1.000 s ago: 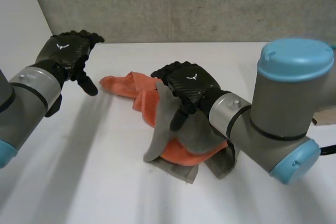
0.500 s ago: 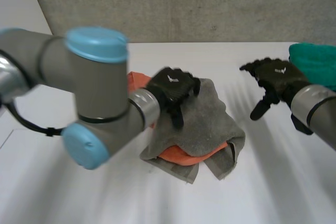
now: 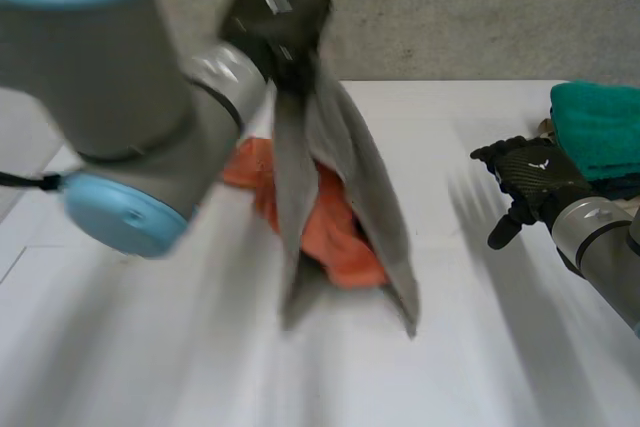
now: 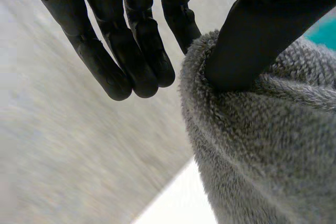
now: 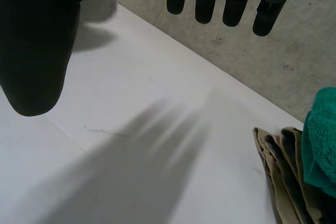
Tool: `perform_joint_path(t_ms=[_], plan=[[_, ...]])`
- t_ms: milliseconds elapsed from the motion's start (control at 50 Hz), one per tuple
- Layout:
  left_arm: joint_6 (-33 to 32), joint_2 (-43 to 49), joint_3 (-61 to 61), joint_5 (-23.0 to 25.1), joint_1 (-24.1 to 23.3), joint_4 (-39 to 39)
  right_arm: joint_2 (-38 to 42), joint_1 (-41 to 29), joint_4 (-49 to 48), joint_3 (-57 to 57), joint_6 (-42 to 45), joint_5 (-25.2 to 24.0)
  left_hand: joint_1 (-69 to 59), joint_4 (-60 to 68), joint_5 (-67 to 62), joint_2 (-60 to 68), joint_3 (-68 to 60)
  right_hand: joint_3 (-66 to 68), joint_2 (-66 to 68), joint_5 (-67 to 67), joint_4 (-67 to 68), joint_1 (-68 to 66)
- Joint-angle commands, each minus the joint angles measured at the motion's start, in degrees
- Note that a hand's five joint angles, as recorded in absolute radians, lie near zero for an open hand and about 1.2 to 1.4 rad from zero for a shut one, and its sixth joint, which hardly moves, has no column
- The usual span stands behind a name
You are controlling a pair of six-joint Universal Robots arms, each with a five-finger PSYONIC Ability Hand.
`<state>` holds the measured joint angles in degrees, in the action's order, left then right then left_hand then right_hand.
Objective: Fold the laundry.
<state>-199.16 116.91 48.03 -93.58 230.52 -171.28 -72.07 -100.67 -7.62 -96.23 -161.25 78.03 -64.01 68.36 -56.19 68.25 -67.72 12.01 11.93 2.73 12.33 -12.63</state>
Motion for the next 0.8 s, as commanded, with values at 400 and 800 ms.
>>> perform_joint_path(t_ms=[400, 800], plan=[[-1.14, 6.05, -20.26, 3.84, 31.57, 5.07, 2.55, -3.66, 0.15, 0.25, 1.64, 0.19, -15.99, 11.64, -13.81, 11.75, -12.28, -2.01, -1.93, -2.73, -2.33, 2.63], [8.44, -8.71, -17.09, 7.45, 22.52, 5.43, 3.52, -3.31, 0.15, 0.69, 1.82, 1.33, -15.99, 11.64, -13.81, 11.75, -12.28, -2.01, -1.93, -2.73, -2.33, 2.63]])
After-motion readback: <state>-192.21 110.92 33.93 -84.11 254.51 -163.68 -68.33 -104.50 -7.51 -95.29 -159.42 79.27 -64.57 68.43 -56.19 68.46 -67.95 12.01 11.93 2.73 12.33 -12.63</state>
